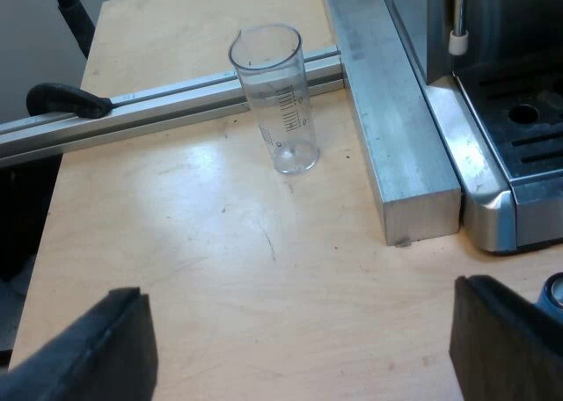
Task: Grind coffee beans and then tamp
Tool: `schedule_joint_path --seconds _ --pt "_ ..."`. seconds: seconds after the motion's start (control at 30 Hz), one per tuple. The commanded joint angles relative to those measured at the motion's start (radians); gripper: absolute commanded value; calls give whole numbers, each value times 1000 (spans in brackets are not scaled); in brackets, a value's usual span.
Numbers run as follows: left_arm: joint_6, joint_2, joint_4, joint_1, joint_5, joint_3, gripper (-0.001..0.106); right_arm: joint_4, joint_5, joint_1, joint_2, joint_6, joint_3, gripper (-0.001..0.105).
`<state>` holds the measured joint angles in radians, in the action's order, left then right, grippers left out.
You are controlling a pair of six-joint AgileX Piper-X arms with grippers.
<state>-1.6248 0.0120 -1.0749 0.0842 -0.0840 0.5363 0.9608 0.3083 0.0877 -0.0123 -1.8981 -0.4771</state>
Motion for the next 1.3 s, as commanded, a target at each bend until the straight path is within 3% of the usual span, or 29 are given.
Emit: schedule_joint_path --seconds 0.03,0.23,0.37,0.57,0.93,0.97,1.13,1.3 --pt "-16 139 6 -1 -10 1 71 -16 2 1 -38 -11 -5 69" --pt "-16 139 6 -1 -7 1 71 -16 2 1 -38 -8 -5 69" --pt "-16 139 6 -1 59 1 71 -16 10 1 -38 77 -6 69" --pt "-16 107 4 3 84 10 71 -3 8 1 -33 78 -35 69" --pt "-16 -10 4 107 106 100 71 91 10 -24 58 70 -138 69" --pt "-16 -16 4 117 113 105 71 129 11 -56 106 65 -192 69" --pt "-16 -71 4 183 131 123 71 169 19 -127 186 26 -275 69" --pt "-16 -127 16 272 242 125 71 191 19 -224 275 -27 -348 69"
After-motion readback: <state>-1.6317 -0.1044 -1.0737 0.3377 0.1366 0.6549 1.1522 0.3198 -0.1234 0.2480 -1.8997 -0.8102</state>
